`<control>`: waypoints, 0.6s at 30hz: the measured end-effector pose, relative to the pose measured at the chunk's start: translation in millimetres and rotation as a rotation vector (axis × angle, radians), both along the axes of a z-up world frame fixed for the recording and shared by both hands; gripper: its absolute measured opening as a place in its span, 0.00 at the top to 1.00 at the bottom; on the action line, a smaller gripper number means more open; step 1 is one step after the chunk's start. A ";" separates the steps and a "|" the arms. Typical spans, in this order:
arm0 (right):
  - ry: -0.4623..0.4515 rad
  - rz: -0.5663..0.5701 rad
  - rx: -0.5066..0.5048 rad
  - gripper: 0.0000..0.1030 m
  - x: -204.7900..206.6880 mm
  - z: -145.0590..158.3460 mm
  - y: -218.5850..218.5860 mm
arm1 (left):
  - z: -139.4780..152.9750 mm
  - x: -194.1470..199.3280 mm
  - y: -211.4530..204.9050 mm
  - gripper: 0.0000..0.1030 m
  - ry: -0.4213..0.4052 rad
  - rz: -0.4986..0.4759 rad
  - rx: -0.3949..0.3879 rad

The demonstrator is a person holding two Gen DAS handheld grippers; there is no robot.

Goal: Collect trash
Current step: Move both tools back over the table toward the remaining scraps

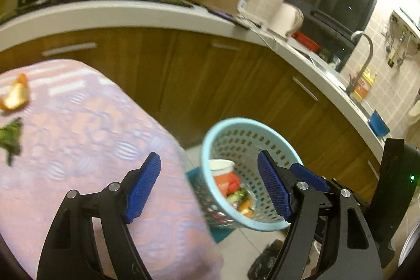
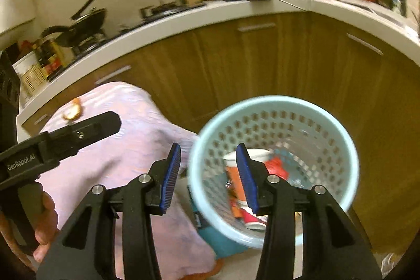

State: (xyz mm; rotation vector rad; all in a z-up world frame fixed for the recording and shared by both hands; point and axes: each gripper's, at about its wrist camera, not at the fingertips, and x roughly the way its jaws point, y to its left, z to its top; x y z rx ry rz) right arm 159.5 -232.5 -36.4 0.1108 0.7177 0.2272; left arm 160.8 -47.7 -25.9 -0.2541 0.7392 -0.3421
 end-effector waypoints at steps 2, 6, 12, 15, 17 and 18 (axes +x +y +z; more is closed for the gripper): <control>-0.016 0.035 0.001 0.61 1.8 6.8 20.7 | 7.1 -4.4 17.4 0.29 -0.016 0.023 -0.002; -0.035 0.102 0.022 0.62 3.8 16.4 59.8 | 20.6 -14.0 60.0 0.29 -0.061 0.083 0.011; -0.053 0.183 -0.001 0.66 16.1 25.8 134.3 | 22.4 -23.5 121.3 0.28 -0.092 0.193 0.025; -0.043 0.204 -0.005 0.66 26.1 24.2 168.9 | 23.9 -27.8 151.2 0.27 -0.113 0.251 0.078; -0.043 0.202 -0.022 0.66 31.2 17.3 190.2 | 23.4 -27.6 169.5 0.27 -0.104 0.266 0.130; -0.041 0.200 -0.027 0.66 34.0 13.4 196.7 | 22.1 -26.8 180.3 0.27 -0.100 0.277 0.159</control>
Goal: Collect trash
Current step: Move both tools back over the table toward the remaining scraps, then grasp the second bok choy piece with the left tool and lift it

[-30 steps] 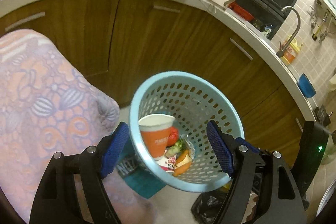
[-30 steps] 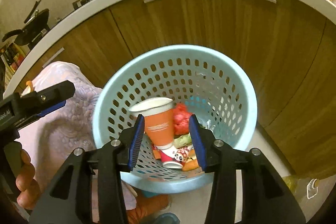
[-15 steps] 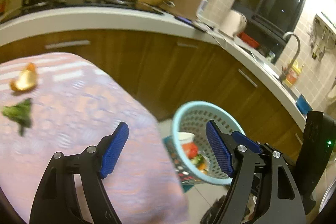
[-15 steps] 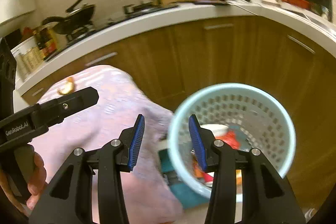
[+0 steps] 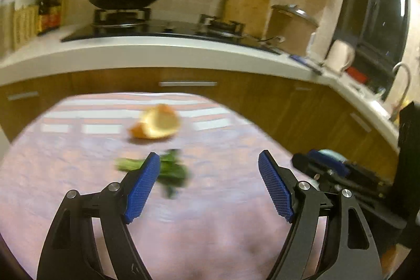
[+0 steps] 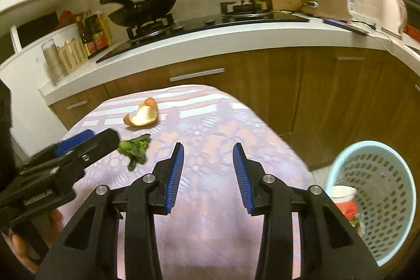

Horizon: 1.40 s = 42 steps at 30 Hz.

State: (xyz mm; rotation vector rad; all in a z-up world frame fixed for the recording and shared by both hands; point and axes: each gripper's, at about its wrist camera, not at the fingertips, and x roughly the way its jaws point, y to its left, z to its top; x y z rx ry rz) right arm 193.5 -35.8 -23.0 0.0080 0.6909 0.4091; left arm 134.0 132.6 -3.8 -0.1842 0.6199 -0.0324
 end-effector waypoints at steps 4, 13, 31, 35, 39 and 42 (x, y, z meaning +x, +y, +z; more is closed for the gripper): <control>-0.035 -0.025 -0.064 0.66 6.9 -22.7 30.2 | -12.4 6.5 39.6 0.27 0.028 0.037 0.058; -0.058 -0.023 -0.154 0.66 6.5 -39.9 48.2 | -53.6 39.1 89.7 0.27 0.152 -0.017 0.031; -0.028 -0.030 -0.083 0.66 10.9 -41.0 35.8 | -63.0 49.6 51.7 0.32 0.260 -0.226 0.044; -0.031 -0.034 -0.066 0.66 10.2 -40.0 32.0 | -57.9 23.2 38.1 0.33 0.251 -0.281 -0.009; -0.020 -0.047 -0.027 0.66 11.7 -39.6 22.7 | -52.8 5.4 22.1 0.33 0.253 -0.380 -0.081; -0.007 -0.048 -0.004 0.66 13.6 -39.6 18.4 | -47.3 4.2 18.8 0.33 0.230 -0.350 -0.022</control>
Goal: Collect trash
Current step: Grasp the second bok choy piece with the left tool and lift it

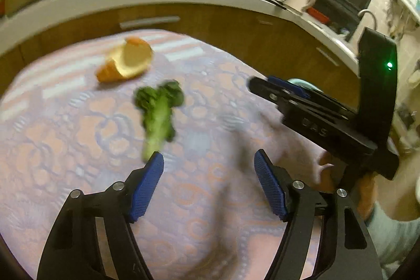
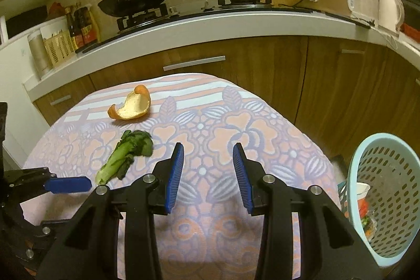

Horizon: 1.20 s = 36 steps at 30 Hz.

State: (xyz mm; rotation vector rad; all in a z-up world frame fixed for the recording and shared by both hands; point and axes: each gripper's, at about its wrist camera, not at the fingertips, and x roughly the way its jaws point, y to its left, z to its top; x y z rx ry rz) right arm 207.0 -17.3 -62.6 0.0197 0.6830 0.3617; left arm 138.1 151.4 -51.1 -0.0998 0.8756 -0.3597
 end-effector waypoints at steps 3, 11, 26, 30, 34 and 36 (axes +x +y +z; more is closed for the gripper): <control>0.003 0.012 0.000 0.66 0.6 0.2 1.8 | -1.6 15.2 9.6 0.34 -0.004 0.095 0.062; 0.098 0.169 0.005 0.66 4.4 4.7 18.5 | -20.5 43.1 5.2 0.56 0.020 0.162 0.125; 0.219 0.296 -0.077 0.37 51.2 2.1 113.9 | 5.2 5.9 92.6 0.84 -0.060 0.461 0.078; 0.218 0.291 -0.158 0.25 64.7 -15.9 146.8 | -1.6 4.8 116.9 0.84 -0.074 0.550 0.045; 0.227 0.241 -0.189 0.16 88.0 -25.7 162.8 | -4.5 3.2 123.3 0.84 -0.091 0.580 0.023; 0.222 0.231 -0.194 0.12 94.8 -27.6 168.1 | -2.9 1.0 121.7 0.83 -0.102 0.586 0.033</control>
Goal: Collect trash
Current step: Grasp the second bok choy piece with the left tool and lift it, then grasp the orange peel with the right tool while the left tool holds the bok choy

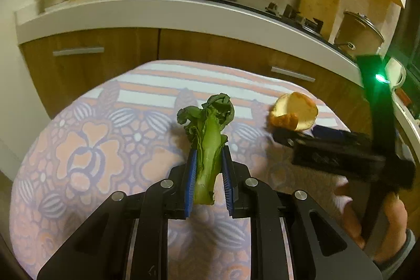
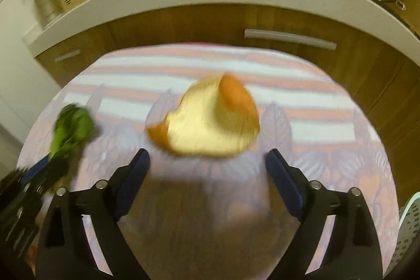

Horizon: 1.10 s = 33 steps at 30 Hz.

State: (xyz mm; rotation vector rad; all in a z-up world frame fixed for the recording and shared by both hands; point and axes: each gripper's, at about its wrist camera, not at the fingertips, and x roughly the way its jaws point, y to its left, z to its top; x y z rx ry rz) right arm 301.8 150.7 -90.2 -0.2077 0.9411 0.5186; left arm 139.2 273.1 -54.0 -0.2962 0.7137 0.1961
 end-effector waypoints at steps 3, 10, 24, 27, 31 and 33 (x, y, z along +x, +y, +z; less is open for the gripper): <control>-0.021 0.007 -0.036 0.12 2.5 -1.1 9.8 | 0.0 -0.3 -4.6 0.83 0.003 0.002 0.027; -0.056 0.004 -0.027 0.39 -1.4 3.4 9.2 | -2.0 -0.9 -4.3 0.83 0.003 0.007 0.015; -0.215 0.061 0.011 0.81 -64.6 52.4 -33.0 | 17.0 -11.4 -32.6 0.83 -0.072 -0.014 0.112; -0.239 0.045 0.044 0.81 -81.7 71.0 -55.9 | 31.5 -18.7 -50.4 0.83 -0.099 -0.044 0.112; -0.252 0.012 0.101 0.81 -103.2 95.1 -90.2 | 53.1 -29.6 -80.3 0.83 -0.142 -0.094 0.103; -0.257 -0.020 0.113 0.81 -114.9 106.6 -112.6 | 60.6 -34.2 -95.5 0.83 -0.161 -0.117 0.103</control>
